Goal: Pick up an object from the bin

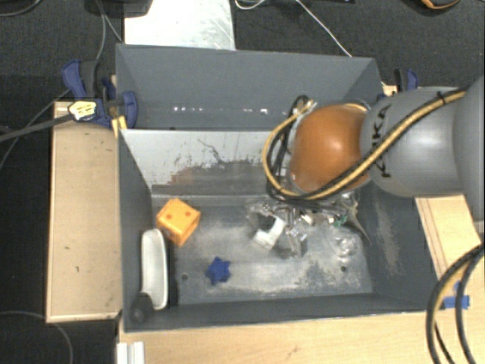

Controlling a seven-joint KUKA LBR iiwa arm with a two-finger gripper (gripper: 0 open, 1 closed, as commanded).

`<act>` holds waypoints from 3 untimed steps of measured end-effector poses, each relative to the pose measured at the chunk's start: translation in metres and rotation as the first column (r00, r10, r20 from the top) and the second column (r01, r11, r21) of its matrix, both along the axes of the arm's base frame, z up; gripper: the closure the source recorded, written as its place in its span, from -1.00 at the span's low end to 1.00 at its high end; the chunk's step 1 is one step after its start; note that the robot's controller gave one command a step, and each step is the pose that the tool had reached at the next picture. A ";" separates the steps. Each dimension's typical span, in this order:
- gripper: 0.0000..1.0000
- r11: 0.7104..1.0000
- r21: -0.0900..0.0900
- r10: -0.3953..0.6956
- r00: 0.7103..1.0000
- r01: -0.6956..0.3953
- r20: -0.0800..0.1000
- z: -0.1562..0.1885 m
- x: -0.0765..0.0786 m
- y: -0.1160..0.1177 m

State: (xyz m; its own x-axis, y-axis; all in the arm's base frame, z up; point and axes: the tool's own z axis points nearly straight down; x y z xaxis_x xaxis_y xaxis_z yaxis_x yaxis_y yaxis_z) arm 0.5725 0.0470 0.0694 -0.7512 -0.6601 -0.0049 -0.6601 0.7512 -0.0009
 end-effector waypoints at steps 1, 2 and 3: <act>1.00 0.997 0.000 0.073 0.997 -0.073 0.003 0.002 0.010 0.000; 1.00 0.997 0.000 0.082 0.997 -0.082 0.003 0.002 0.011 0.000; 1.00 0.996 0.001 0.087 0.996 -0.087 0.002 0.004 0.010 0.000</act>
Offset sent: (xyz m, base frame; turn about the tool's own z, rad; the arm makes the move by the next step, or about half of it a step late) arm 0.0000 0.0000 0.0000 0.0000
